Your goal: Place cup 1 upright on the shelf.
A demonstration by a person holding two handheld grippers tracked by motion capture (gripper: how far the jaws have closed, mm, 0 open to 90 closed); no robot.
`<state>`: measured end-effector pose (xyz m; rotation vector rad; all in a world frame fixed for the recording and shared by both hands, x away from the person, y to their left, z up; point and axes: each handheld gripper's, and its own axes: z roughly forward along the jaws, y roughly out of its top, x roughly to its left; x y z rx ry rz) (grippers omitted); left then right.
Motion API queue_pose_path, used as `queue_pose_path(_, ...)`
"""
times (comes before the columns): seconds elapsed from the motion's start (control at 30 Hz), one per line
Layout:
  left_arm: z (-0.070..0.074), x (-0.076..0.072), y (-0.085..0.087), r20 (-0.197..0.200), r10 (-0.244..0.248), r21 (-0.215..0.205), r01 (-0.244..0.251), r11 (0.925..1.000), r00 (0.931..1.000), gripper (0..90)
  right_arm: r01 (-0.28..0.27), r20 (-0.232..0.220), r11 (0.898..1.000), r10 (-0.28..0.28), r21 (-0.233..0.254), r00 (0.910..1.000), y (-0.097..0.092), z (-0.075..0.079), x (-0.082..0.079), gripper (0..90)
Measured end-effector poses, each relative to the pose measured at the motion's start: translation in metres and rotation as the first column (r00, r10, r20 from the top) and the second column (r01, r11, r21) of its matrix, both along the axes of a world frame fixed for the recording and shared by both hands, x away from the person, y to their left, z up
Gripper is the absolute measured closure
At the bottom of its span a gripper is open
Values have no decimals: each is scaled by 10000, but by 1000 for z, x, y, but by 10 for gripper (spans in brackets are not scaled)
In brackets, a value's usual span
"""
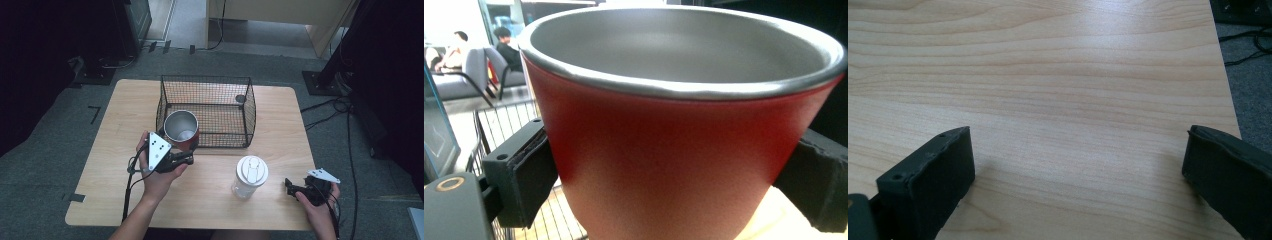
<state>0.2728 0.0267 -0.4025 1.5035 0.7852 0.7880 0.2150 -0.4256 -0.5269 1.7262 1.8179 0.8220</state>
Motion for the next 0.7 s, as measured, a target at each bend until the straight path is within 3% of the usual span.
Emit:
queue_pose_path(0.37, 18, 20, -13, 763, 313, -265, -294, 9992, 9966, 81, -24, 15, 10000, 24, 56, 10000, 0, 0, 0, 3)
queue_pose_path(0.5, 22, 30, -18, 867, 526, -445, -489, 9978, 9948, 81, -68, 22, 9999, 68, 94, 10000, -1, 0, 0, 3)
queue_pose_path(0.7, 21, 49, -28, 843, 836, -358, -808, 9961, 9929, 81, -101, 26, 9999, 101, 129, 9999, -1, 0, 0, 3)
